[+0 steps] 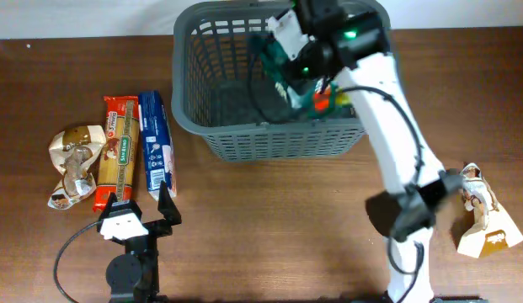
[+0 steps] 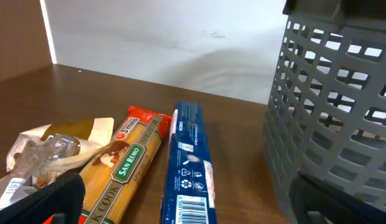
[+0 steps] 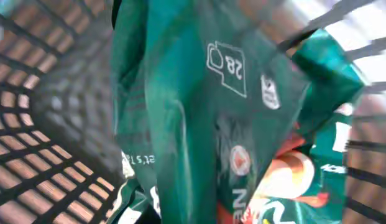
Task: Pack container
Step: 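Lift the Nescafe pack and drop it into the grey basket, then move the right gripper to the gold snack bag and grasp it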
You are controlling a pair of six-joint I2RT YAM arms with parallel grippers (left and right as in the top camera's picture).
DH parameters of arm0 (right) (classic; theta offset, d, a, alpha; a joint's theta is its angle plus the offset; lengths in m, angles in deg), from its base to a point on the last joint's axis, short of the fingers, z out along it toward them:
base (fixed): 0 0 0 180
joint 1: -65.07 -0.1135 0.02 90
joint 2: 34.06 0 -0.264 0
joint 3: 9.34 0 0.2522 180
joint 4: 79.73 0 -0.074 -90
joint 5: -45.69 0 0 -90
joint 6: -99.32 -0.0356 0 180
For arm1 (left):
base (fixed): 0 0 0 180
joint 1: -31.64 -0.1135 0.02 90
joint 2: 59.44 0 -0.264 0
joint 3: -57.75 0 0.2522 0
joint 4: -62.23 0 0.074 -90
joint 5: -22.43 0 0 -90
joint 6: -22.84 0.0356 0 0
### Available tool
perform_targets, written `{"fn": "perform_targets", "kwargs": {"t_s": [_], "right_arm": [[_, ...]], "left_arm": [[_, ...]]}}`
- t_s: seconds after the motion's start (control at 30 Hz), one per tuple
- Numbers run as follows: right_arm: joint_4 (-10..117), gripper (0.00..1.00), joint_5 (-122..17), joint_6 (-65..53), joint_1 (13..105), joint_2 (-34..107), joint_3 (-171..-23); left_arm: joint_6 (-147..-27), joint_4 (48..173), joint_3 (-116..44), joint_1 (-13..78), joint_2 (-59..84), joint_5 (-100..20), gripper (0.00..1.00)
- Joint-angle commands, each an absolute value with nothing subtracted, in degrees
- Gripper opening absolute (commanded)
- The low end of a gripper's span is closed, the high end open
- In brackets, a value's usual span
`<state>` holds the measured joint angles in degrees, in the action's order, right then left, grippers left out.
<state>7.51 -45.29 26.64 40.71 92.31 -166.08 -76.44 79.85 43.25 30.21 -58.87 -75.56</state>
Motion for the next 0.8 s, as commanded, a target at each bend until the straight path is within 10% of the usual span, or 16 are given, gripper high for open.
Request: {"fn": "perform_targets", "kwargs": {"t_s": [0.0,0.1,0.13,0.37,0.77], "right_arm": [[9.50,0.04,-45.90,24.74,39.16,96.33,-167.30],[9.70,0.05,-45.86,23.54,38.37,99.43,-167.30],[9.59,0.31,-45.79,23.14,38.11,98.93,-167.35],[8.65,0.78,-36.68,19.30,40.31,86.29,-167.35],[7.58,0.84,-34.27,17.98,76.51,67.50,-166.85]], "left_arm": [[-76.33,79.89,43.49,30.47,-59.15,-75.97,0.99],[-76.33,79.89,43.49,30.47,-59.15,-75.99,0.99],[-76.33,79.89,43.49,30.47,-59.15,-75.99,0.99],[-76.33,79.89,43.49,30.47,-59.15,-75.97,0.99],[-76.33,79.89,43.49,30.47,-59.15,-75.97,0.99]]}}
